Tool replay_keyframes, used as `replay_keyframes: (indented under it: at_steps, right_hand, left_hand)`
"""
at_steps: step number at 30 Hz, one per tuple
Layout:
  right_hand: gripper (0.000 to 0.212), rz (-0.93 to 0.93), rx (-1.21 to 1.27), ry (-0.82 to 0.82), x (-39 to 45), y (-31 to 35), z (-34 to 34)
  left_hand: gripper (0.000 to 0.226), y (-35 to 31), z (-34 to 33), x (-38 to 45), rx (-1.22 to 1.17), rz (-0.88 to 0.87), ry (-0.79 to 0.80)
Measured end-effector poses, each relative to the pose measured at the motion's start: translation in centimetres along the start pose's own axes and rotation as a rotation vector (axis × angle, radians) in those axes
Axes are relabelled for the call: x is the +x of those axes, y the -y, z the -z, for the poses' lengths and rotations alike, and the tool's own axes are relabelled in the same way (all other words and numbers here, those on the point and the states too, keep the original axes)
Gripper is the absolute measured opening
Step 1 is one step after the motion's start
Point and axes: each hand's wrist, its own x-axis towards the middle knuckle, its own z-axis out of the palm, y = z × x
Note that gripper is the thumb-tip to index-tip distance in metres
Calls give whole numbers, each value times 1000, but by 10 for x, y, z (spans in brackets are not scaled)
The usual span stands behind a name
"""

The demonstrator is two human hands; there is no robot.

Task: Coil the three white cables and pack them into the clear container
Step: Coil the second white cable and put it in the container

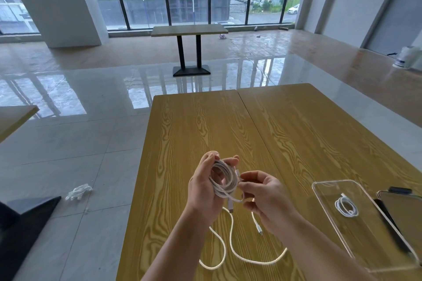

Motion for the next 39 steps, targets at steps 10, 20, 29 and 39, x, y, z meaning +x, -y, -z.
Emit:
replay_keyframes:
  at_steps: [10,20,29,39]
  right_hand:
    - [24,144,-263,275,-11,11,9]
    - [35,82,35,418,-7,17,14]
    - [32,252,-153,328,-14,13,-6]
    - [11,399,-493,273,-10,6,-3]
  left_hand:
    - [10,0,-4,-5,33,97,21]
    - [13,0,-6,-9,-51,193,129]
    - [13,-2,-4,-4,64,153,119]
    - [16,-8,7,1,203,137,141]
